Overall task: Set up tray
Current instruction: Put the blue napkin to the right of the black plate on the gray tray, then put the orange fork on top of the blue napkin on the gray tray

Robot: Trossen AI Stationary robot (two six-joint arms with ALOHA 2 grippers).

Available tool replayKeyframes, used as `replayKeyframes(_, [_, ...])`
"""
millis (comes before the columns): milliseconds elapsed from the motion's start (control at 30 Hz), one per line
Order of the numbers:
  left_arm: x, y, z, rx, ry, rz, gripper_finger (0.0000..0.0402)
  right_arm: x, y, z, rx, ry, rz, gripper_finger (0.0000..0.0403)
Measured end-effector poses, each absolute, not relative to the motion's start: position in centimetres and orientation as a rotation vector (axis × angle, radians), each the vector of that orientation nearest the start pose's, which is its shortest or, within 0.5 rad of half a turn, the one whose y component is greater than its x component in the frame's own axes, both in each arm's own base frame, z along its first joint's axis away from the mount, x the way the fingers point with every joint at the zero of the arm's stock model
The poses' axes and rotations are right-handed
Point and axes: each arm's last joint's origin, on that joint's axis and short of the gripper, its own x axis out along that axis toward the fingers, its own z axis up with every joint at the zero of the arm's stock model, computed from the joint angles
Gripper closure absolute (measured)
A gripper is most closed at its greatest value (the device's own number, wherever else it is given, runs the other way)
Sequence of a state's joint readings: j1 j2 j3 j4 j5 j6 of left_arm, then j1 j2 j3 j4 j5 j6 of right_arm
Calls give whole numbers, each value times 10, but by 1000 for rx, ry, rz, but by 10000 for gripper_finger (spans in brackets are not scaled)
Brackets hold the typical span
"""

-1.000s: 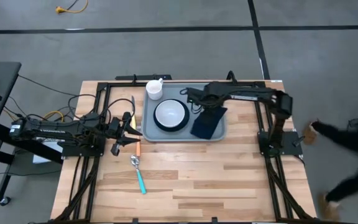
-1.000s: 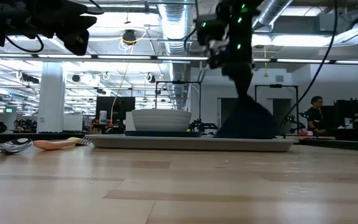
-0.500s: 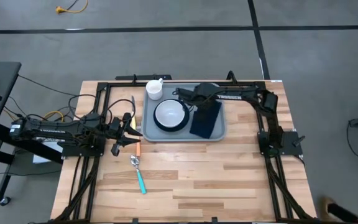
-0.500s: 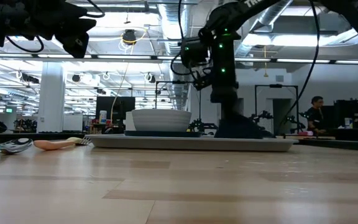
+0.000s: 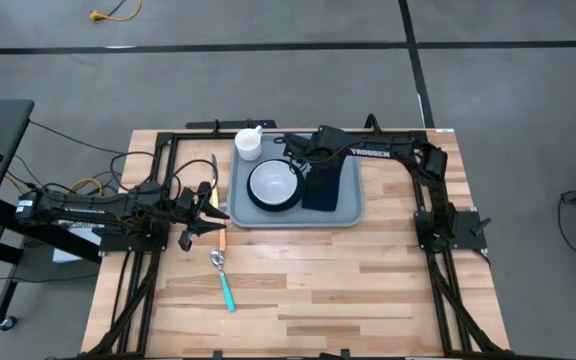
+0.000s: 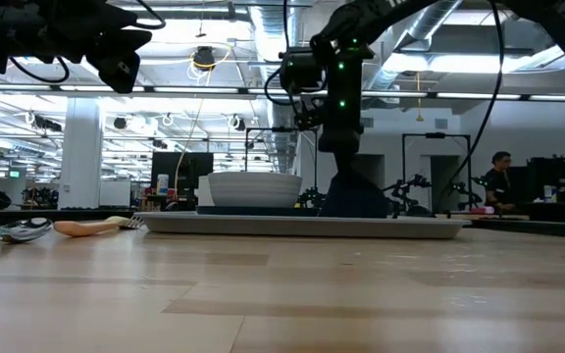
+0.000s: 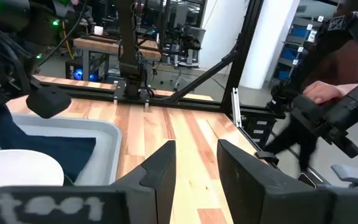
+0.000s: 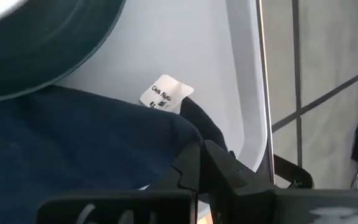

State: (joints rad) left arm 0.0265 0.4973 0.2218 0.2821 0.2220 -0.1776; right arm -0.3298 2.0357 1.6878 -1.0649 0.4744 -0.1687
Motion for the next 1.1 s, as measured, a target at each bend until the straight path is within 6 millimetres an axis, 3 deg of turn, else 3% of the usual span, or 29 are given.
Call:
replayKeyframes(267, [136,-3,221,-176,11,-195,297,379,-136,220,-287,1513,-521,320])
replayKeyframes(500, [136,-3,221,-176,11,-195,297,373,-127,224,-404,1587,-650,218])
replayKeyframes(600, [136,-3,221,-176,11,-195,297,368,-123,226,-376,1618,-674,191])
replayKeyframes(733, [136,-3,221,-176,15,-195,297,358,-117,224,-268,1719,-613,181])
replayKeyframes(833, [136,-3,221,-176,15,-195,297,356,-113,220,-125,1743,-458,186])
replayKeyframes(967, [136,-3,220,-177,20,-194,297,361,-106,218,40,1705,-216,198])
replayKeyframes(1100, [136,-3,220,-178,24,-194,297,366,-105,217,95,1638,-136,210])
